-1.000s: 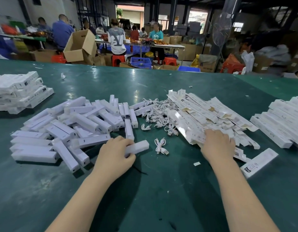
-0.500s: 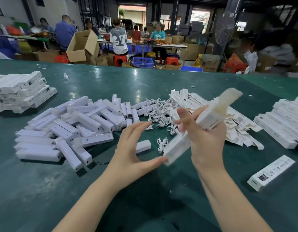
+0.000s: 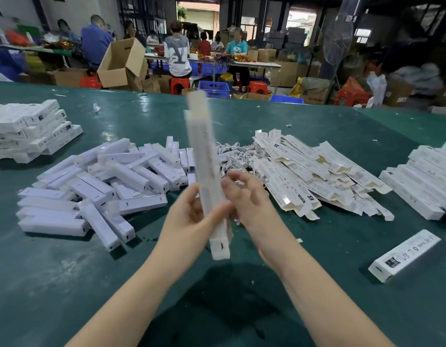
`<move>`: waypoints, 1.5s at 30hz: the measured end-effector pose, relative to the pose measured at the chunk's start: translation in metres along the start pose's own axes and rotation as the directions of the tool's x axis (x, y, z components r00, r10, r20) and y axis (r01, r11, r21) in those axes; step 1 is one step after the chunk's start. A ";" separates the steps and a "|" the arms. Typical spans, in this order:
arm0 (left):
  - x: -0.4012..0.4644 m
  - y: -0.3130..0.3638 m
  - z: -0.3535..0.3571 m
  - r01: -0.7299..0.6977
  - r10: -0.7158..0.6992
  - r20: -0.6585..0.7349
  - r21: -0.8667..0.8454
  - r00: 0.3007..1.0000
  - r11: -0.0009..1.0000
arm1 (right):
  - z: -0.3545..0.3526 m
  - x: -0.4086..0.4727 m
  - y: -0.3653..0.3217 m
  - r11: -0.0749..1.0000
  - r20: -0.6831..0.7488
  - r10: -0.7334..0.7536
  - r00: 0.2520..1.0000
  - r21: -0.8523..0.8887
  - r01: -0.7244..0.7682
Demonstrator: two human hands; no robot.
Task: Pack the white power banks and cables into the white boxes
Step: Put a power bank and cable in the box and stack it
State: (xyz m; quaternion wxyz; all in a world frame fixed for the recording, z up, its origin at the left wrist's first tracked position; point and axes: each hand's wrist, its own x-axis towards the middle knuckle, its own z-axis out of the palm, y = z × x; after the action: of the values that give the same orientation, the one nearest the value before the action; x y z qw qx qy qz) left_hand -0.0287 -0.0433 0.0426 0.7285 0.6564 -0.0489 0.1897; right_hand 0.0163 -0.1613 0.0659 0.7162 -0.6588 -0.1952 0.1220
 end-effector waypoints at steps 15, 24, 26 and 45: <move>0.019 0.001 -0.023 0.226 -0.466 -0.266 -0.611 0.844 0.758 | 0.003 0.000 0.026 0.456 0.227 -0.590 0.775 -0.698 0.552; 0.022 0.004 -0.028 0.125 -0.592 -0.263 -0.837 0.762 0.532 | 0.017 -0.012 0.031 0.752 0.253 -0.419 0.872 -0.443 0.489; 0.021 0.004 -0.027 0.105 -0.591 -0.283 -0.838 0.755 0.535 | 0.021 -0.013 0.032 0.763 0.241 -0.393 0.888 -0.454 0.461; 0.022 -0.004 -0.026 0.139 -0.659 -0.271 -0.855 0.702 0.500 | 0.031 -0.020 0.034 0.848 0.161 -0.304 0.939 -0.403 0.344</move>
State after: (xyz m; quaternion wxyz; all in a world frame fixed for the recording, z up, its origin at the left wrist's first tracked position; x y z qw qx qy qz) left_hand -0.0122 -0.0134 0.0426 0.9394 0.1720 0.2560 0.1500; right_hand -0.0122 -0.1382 0.0316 0.5559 -0.7502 -0.3576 -0.0164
